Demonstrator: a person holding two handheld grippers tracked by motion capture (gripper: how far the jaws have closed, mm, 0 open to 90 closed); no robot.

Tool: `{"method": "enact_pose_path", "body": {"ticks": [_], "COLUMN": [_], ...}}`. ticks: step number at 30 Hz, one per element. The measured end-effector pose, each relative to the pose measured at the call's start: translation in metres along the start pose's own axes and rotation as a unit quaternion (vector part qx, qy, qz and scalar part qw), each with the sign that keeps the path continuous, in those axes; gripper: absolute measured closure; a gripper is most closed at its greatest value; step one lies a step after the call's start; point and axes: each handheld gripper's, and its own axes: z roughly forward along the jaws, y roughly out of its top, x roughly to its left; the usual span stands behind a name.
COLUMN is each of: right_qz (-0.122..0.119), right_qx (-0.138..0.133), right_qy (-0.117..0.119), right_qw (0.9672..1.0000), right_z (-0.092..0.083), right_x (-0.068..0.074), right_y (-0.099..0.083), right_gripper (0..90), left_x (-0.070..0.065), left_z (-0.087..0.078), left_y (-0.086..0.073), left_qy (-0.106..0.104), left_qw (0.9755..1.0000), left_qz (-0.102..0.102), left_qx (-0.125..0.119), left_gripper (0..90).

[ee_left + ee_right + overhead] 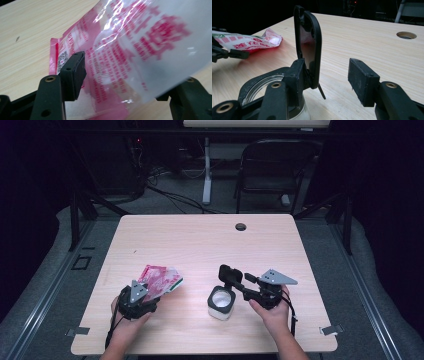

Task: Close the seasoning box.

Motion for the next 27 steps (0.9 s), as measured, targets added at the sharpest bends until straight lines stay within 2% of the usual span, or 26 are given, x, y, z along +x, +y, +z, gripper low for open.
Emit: {"method": "enact_pose_path", "body": {"ticks": [3,6,11,17,22,24,27], "right_qz": [-0.003,-0.009,-0.012,-0.021,-0.05,-0.063,-0.064], "right_qx": [0.004,0.005,0.002,0.006,0.021,0.025,0.026], "right_qy": [0.001,0.001,0.006,0.017,0.016,0.007,0.01], "right_qw": [1.0,0.9999,0.9999,0.9996,0.9984,0.9977,0.9976], "right_z": [0.002,0.003,0.002,0.001,0.003,0.002,0.002], "right_x": [0.0,0.001,0.002,0.003,0.008,0.01,0.01], "right_y": [0.0,0.0,0.0,0.002,0.003,0.004,0.004], "right_gripper": [48.8,51.2,58.2,67.4,77.0,79.1,80.0], "left_x": [-0.009,-0.015,-0.017,-0.021,-0.024,-0.025,-0.026], "left_z": [-0.003,-0.007,-0.01,-0.011,-0.01,-0.01,-0.01], "left_y": [0.004,0.008,0.014,0.015,0.014,0.012,0.011], "left_qy": [-0.001,-0.009,-0.03,-0.043,-0.049,-0.051,-0.054], "left_qw": [0.9996,0.9992,0.9992,0.9986,0.9984,0.9984,0.9983], "left_qz": [0.028,0.037,0.027,0.031,0.027,0.025,0.022], "left_qx": [0.009,0.01,0.005,0.006,0.005,0.002,-0.003], "left_gripper": [38.3,39.0,39.3,39.6,39.9,40.3,40.9]}}
